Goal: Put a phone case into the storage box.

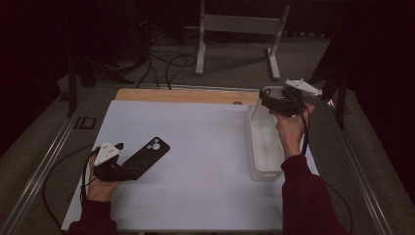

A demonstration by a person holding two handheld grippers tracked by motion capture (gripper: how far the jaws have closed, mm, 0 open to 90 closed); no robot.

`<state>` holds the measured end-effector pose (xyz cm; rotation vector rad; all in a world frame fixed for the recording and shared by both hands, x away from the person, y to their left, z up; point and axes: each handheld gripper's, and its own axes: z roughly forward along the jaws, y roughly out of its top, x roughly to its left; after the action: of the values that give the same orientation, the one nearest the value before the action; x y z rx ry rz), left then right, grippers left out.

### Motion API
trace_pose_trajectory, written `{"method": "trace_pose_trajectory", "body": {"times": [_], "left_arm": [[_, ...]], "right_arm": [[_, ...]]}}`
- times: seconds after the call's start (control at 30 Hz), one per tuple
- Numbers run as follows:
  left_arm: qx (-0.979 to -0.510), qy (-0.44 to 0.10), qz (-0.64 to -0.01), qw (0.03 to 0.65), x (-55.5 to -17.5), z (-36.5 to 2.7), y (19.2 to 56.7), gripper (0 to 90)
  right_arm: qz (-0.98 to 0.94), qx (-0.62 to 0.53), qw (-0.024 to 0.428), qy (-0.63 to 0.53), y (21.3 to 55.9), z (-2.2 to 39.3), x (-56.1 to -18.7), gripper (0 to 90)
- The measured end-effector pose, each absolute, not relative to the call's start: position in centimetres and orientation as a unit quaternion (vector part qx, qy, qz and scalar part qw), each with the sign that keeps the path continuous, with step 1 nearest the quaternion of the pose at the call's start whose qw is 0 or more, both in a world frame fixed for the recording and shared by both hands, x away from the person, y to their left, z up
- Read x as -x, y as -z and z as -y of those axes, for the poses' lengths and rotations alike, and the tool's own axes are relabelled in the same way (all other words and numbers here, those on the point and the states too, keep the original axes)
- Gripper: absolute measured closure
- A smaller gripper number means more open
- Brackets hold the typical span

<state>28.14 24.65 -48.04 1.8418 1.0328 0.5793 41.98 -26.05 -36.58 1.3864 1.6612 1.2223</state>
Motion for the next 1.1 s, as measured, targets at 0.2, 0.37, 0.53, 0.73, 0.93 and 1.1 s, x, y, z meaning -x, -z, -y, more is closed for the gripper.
{"method": "trace_pose_trajectory", "body": {"times": [0.2, 0.37, 0.53, 0.73, 0.93, 1.1], "left_arm": [[-0.747, -0.235, -0.42, 0.459, -28.1, -24.7, 48.0, 0.0], [-0.746, -0.235, -0.42, 0.46, -28.1, -24.7, 48.1, 0.0], [-0.746, -0.235, -0.42, 0.46, -28.1, -24.8, 48.1, 0.0], [-0.745, -0.234, -0.421, 0.462, -28.1, -24.8, 48.0, 0.0], [-0.742, -0.232, -0.422, 0.466, -28.1, -24.8, 48.0, 0.0], [-0.742, -0.232, -0.423, 0.466, -28.1, -24.8, 48.0, 0.0]], "right_arm": [[-0.633, -0.533, 0.33, -0.455, 36.9, 26.1, -42.5, 16.7], [-0.635, -0.533, 0.332, -0.45, 36.9, 25.9, -42.9, 16.7], [-0.636, -0.535, 0.332, -0.446, 36.9, 25.8, -43.3, 16.7], [-0.636, -0.54, 0.333, -0.44, 37.4, 25.7, -43.8, 16.7], [-0.636, -0.547, 0.329, -0.433, 37.9, 25.5, -44.3, 16.7], [-0.638, -0.549, 0.33, -0.428, 38.2, 25.5, -44.7, 16.6]]}}
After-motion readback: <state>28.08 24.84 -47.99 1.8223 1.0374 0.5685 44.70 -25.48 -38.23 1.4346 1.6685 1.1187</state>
